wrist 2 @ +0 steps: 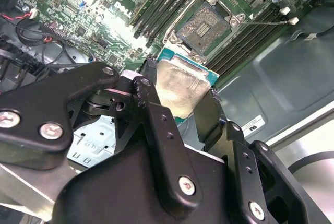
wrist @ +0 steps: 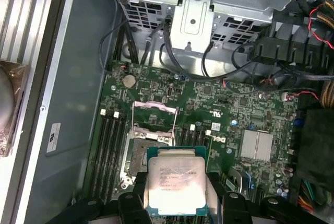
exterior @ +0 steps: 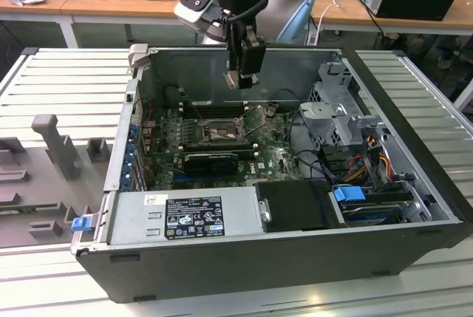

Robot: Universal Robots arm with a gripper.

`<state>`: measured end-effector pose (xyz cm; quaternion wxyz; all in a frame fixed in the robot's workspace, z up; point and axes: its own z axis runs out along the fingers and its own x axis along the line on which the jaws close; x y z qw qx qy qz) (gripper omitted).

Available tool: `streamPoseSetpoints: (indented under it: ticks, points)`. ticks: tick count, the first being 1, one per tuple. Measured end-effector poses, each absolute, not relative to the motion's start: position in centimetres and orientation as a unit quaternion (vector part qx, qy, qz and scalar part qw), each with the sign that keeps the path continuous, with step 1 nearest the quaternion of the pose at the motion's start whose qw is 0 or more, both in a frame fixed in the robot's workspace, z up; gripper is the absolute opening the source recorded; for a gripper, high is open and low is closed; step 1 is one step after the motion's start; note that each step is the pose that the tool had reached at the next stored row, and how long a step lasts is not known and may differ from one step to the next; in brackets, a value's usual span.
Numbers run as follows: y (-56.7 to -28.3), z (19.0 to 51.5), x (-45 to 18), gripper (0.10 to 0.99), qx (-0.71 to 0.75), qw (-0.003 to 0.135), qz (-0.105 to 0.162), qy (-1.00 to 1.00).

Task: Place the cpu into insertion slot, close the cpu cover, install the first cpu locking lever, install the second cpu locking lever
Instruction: 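Place the cpu into insertion slot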

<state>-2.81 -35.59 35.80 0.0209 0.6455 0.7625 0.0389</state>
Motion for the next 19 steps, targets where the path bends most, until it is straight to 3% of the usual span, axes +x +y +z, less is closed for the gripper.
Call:
streamPoseSetpoints:
  ticks: [19]
  points:
    - [-35.59, 35.71, -2.81, 0.525, 0.708, 0.024, 0.037, 0.705]
